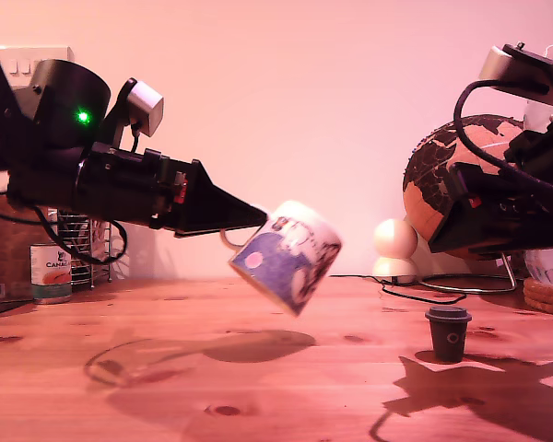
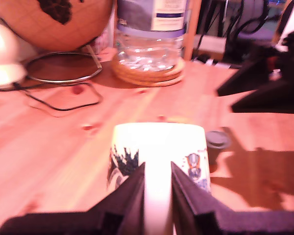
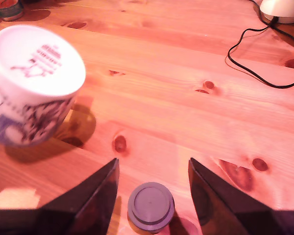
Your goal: Lift the coffee cup and remove the coffee capsule that is hidden under it
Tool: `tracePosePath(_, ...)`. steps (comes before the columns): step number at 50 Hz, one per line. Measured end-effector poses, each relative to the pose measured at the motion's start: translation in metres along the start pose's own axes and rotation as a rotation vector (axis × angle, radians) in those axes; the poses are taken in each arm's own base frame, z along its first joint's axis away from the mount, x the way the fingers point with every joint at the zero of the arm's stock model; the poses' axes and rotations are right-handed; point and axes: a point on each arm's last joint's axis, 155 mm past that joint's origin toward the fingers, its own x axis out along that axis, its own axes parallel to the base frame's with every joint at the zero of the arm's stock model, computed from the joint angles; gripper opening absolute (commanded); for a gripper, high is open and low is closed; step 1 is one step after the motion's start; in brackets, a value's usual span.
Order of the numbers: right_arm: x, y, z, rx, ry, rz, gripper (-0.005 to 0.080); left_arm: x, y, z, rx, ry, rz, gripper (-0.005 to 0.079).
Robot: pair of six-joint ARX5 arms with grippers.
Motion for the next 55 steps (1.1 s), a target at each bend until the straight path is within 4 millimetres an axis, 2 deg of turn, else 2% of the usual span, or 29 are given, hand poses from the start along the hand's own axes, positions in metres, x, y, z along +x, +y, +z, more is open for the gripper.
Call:
tracePosePath(8, 0.000, 0.000, -0.001, 0.000, 0.003, 0.000, 0.0411, 0.007, -0.003, -0.005, 0.019, -0.025, -0.003, -0.0022)
tracePosePath(17, 0.000, 0.000, -0.005, 0.002, 0.019, 0.000, 0.0411, 0.018, -0.001, -0.029, -0.047, -0.026, -0.011, -0.0022)
tracePosePath(43, 0.000, 0.001, -0.006, 0.003, 0.026, 0.003, 0.0410, 0.020, 0.003, -0.036, -0.058, -0.040, -0.003, -0.0022)
tracePosePath(55, 0.000, 0.001, -0.006, 0.004, 0.026, 0.008, 0.0410, 0.020, 0.003, -0.056, -0.098, 0.028, 0.006, -0.0022)
